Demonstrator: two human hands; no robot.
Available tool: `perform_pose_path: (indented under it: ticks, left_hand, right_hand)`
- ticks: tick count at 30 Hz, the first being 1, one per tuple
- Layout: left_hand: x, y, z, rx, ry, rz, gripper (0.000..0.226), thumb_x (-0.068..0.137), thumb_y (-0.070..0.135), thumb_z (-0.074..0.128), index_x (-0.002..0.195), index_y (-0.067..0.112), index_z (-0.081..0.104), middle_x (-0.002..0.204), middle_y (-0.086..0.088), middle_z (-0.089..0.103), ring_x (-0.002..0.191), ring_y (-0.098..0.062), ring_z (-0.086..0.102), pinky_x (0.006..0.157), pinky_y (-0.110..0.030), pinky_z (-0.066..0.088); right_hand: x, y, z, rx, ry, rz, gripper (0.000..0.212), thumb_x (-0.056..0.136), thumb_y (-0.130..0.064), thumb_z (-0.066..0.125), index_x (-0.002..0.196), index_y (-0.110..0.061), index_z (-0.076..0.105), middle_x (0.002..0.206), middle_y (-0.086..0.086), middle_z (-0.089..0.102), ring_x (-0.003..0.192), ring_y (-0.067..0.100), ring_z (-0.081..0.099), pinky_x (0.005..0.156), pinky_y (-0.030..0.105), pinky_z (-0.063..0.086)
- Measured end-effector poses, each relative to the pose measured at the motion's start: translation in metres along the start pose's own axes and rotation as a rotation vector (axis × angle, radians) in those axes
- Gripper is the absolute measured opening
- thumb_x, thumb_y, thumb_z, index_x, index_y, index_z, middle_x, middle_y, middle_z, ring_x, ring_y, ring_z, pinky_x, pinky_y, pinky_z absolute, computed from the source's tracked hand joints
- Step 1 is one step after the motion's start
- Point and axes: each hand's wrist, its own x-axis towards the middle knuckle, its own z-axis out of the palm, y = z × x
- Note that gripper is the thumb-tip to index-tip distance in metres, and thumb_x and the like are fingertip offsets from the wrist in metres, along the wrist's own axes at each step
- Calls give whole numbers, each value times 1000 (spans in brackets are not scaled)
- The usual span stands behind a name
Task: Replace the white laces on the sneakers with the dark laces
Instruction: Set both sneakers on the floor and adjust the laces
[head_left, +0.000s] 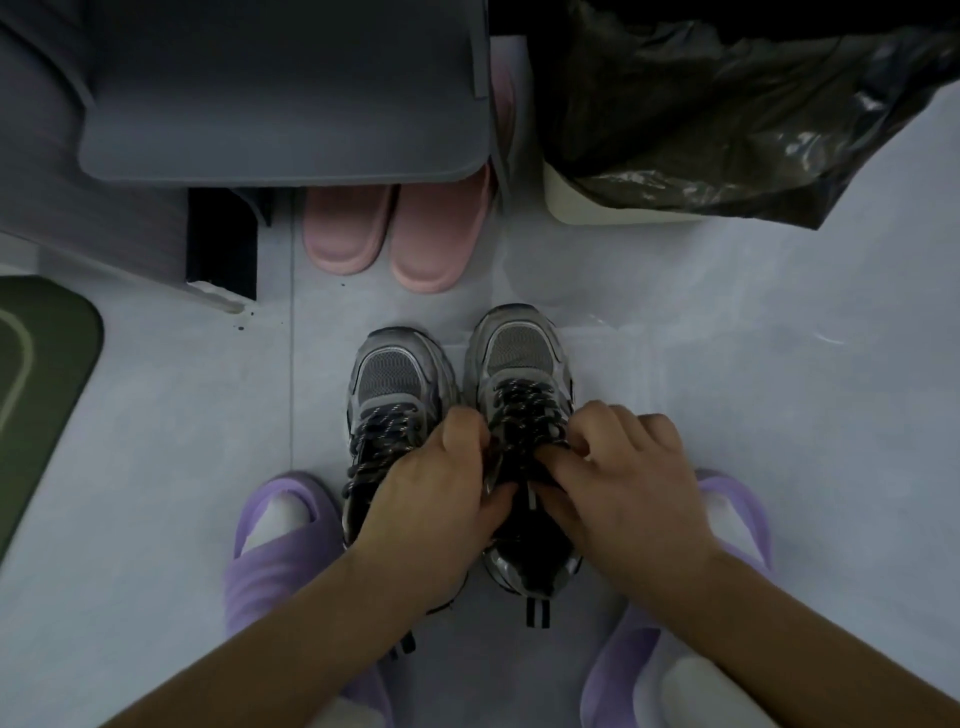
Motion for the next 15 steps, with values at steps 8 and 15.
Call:
perform_pose_path:
  ticks: [8, 15]
  left_hand:
    - [7, -3, -3, -123, -50, -108, 34, 73, 31, 73, 84, 25, 42, 77, 7, 63, 75, -12, 61, 69, -25, 47]
    - [7, -7, -3, -143, -64, -106, 33, 74, 35, 75, 83, 25, 45, 75, 11, 61, 74, -5, 61, 64, -16, 44]
  right_hand:
    - [1, -10, 11, 84, 19, 31, 14, 71, -29, 66, 60, -22, 61, 75, 0, 46, 71, 18, 41, 66, 32, 24]
    - [-21, -1, 3, 154, -52, -27, 10, 76, -31, 63, 67, -26, 66, 81, -3, 40, 70, 17, 43, 65, 30, 26]
